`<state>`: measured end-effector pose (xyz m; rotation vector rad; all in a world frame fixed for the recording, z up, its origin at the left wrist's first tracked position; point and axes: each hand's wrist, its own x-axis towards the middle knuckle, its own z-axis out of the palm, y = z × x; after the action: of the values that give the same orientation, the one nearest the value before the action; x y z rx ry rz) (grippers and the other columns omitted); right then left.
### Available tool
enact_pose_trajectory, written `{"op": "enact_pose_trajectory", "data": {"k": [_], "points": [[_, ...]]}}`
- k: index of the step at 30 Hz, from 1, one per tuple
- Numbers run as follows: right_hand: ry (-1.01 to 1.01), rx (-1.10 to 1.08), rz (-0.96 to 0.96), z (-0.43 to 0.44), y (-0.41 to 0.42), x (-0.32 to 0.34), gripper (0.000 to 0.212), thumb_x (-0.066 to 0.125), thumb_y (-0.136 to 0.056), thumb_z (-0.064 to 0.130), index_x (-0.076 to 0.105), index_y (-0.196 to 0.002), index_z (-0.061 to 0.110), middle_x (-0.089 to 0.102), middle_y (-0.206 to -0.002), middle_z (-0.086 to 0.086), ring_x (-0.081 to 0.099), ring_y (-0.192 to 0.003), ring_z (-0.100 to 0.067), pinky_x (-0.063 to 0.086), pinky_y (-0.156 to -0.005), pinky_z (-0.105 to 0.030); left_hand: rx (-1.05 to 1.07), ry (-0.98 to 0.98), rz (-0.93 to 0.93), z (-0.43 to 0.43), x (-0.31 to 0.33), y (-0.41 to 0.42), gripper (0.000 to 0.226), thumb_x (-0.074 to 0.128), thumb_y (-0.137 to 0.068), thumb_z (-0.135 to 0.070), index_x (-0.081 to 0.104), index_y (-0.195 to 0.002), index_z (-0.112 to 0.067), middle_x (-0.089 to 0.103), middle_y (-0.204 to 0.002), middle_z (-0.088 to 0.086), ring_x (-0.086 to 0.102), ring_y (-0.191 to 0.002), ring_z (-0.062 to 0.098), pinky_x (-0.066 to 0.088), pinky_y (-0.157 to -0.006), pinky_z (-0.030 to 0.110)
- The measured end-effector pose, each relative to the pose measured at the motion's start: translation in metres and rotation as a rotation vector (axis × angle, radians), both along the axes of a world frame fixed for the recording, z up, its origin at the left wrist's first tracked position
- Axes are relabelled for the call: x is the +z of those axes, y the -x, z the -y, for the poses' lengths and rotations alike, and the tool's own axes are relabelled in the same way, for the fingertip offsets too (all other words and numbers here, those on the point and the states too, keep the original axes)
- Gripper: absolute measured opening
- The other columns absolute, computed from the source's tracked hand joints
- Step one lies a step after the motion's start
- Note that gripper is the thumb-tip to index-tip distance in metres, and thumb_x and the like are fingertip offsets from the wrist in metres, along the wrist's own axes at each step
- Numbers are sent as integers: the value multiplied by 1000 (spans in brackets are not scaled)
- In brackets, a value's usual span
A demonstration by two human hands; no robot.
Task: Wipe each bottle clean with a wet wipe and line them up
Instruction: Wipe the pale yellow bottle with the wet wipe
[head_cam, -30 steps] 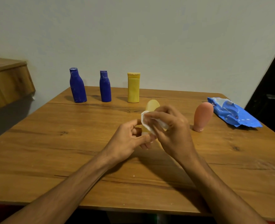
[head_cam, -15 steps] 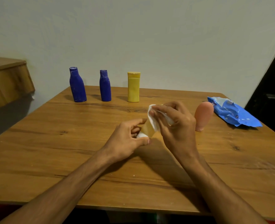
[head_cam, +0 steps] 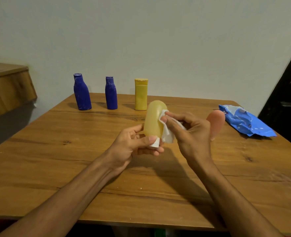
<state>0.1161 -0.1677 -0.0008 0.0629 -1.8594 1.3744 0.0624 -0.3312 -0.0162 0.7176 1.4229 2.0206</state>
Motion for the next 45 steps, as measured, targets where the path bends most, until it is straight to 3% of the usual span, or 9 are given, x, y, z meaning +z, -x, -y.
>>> {"op": "enact_pose_trajectory", "data": {"k": [5,10,16,20,25,29,33,38,45], "points": [[-83,136,103,2,-3,1,19,77,-74,26,76,-91,19,72,-93,5,68,-86,-9,56,-69,-22,25,-79,73,2,1,1,42,63,-86,-14,58,-125,-1,71,-100,20,69,-83,29,60,-73,34],[16,-2,18,-4,1,1,17,78,-79,22,76,-95,18,72,-94,5,68,-87,-10,56,-70,-24,-62,36,-8,0,0,-1,46,66,-83,-17,56,-125,0,69,-97,23,68,-81,30,59,-73,33],[-192,-43,8,-3,1,-2,17,77,-79,23,73,-96,23,68,-92,8,64,-85,-6,52,-65,-16,14,106,-78,-1,0,-1,40,62,-90,-15,54,-128,-2,70,-98,21,67,-82,30,57,-77,36],[-92,-96,-29,-5,3,0,18,77,-80,22,74,-97,19,70,-94,8,66,-88,-4,52,-68,-15,28,123,-98,-5,0,-5,46,65,-86,-20,53,-129,-8,71,-98,19,68,-82,28,57,-78,36],[-132,14,99,4,0,-4,19,78,-78,24,76,-95,15,72,-94,4,67,-86,-8,57,-69,-27,118,-6,43,-5,0,-3,48,64,-83,-19,55,-128,-5,71,-110,17,69,-94,28,58,-82,39],[-232,76,207,6,0,-5,15,78,-78,25,77,-91,18,71,-93,7,63,-85,-3,50,-66,-18,161,-184,231,-5,5,0,46,59,-83,-18,55,-124,1,71,-107,16,70,-94,22,59,-76,31],[-208,39,176,5,-1,-6,16,78,-77,28,76,-92,23,71,-99,8,62,-91,-1,49,-68,-18,175,-300,458,-2,7,5,51,58,-86,-19,48,-130,5,66,-119,25,66,-110,31,57,-89,39],[-213,-42,51,6,-1,-6,19,77,-79,27,74,-97,21,70,-100,7,64,-93,-6,57,-71,-25,180,-273,480,-2,7,4,50,60,-82,-23,51,-126,-2,72,-92,15,70,-90,27,58,-83,41],[-526,-125,-95,9,-1,-14,18,77,-81,25,75,-97,16,67,-94,1,58,-88,-11,50,-68,-46,189,-206,455,-5,4,6,43,60,-84,-30,63,-116,-2,68,-89,12,64,-76,19,51,-77,33]]}}
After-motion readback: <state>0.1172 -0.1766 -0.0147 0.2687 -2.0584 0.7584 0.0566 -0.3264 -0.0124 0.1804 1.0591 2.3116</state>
